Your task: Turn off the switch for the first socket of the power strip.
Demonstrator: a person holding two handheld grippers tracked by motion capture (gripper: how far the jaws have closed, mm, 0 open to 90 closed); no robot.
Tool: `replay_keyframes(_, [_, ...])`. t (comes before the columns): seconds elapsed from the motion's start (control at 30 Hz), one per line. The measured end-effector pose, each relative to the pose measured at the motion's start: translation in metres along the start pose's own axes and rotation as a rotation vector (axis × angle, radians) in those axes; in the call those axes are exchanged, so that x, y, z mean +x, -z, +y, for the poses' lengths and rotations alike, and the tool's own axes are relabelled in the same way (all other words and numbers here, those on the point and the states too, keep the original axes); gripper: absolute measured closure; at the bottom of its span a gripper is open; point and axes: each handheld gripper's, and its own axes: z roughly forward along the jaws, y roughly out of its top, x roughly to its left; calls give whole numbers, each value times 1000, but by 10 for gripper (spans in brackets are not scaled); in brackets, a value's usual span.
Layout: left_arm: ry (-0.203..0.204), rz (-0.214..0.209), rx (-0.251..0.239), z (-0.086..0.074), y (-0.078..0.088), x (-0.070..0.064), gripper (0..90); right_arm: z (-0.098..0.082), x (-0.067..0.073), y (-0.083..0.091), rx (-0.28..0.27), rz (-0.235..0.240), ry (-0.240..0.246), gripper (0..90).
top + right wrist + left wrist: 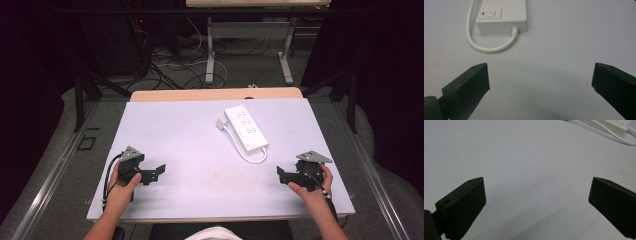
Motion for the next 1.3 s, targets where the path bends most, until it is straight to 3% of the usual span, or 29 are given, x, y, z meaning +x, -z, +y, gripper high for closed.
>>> replay_keyframes(0.3, [-2, 9, 8, 0, 2, 1, 13, 0, 5, -1, -12, -1, 16, 7])
replay_keyframes(0.47, [-2, 16, -16, -1, 1, 0, 12, -1, 5, -3, 4, 3, 23, 9])
replay_keyframes(0.67, [-35, 41, 0, 0, 2, -2, 1, 1, 5, -5, 2, 3, 29, 18])
replay_keyframes(0.97, [-10, 49, -20, 1, 3, -5, 1, 8, 16, -3, -13, 34, 58, 23])
replay_keyframes(1.3, [-58, 77, -56, 4, 11, -9, 2, 17, 26, -6, 17, 76, 97, 56])
